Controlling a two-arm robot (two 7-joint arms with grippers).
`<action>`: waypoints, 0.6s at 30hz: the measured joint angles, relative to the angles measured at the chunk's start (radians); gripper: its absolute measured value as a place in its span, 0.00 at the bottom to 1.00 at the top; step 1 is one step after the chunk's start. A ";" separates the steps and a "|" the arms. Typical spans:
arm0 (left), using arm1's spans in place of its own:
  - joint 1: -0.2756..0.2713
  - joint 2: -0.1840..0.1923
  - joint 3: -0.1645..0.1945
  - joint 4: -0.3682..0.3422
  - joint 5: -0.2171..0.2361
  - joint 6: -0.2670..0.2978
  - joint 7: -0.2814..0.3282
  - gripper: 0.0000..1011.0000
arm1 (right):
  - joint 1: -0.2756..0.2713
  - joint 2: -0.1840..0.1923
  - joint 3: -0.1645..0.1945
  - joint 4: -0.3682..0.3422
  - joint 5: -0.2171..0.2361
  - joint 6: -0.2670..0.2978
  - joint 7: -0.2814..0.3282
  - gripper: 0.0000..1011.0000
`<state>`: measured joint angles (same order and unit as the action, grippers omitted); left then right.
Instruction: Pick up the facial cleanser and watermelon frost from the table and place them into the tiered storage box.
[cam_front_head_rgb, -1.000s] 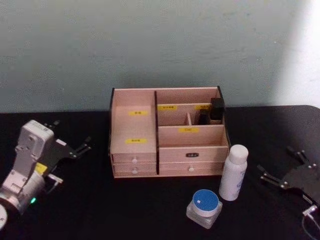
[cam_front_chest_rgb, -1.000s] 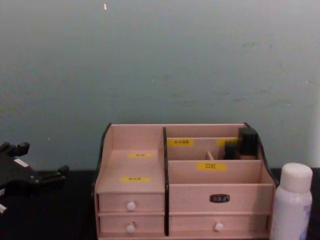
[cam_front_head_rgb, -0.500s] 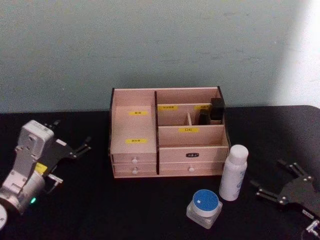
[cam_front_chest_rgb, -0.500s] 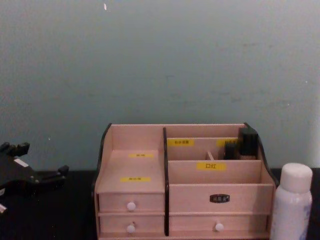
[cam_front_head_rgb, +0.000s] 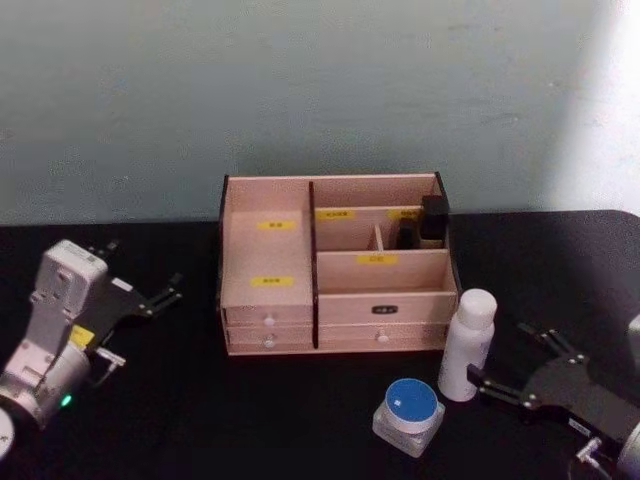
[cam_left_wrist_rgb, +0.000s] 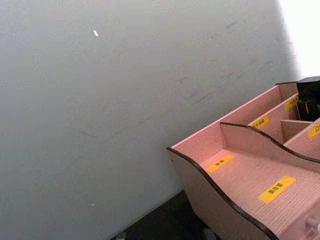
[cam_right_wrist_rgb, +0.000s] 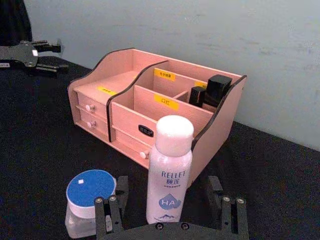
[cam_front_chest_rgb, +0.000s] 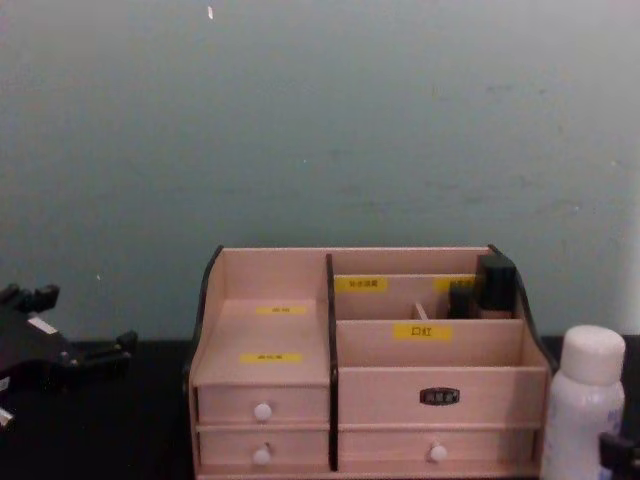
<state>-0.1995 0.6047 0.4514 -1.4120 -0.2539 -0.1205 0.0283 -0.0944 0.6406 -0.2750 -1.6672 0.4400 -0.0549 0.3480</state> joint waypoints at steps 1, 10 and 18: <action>0.000 0.000 0.000 0.000 0.000 0.000 0.000 0.99 | 0.005 -0.005 -0.001 0.004 -0.003 0.003 0.000 0.99; 0.000 0.000 0.000 0.000 0.000 0.000 0.000 0.99 | 0.052 -0.060 -0.010 0.052 -0.021 0.026 0.019 0.99; 0.000 0.000 0.000 0.000 0.000 0.000 0.000 0.99 | 0.085 -0.103 -0.008 0.088 -0.027 0.041 0.035 0.99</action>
<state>-0.1995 0.6047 0.4514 -1.4120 -0.2539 -0.1205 0.0282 -0.0094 0.5380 -0.2831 -1.5791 0.4130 -0.0142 0.3834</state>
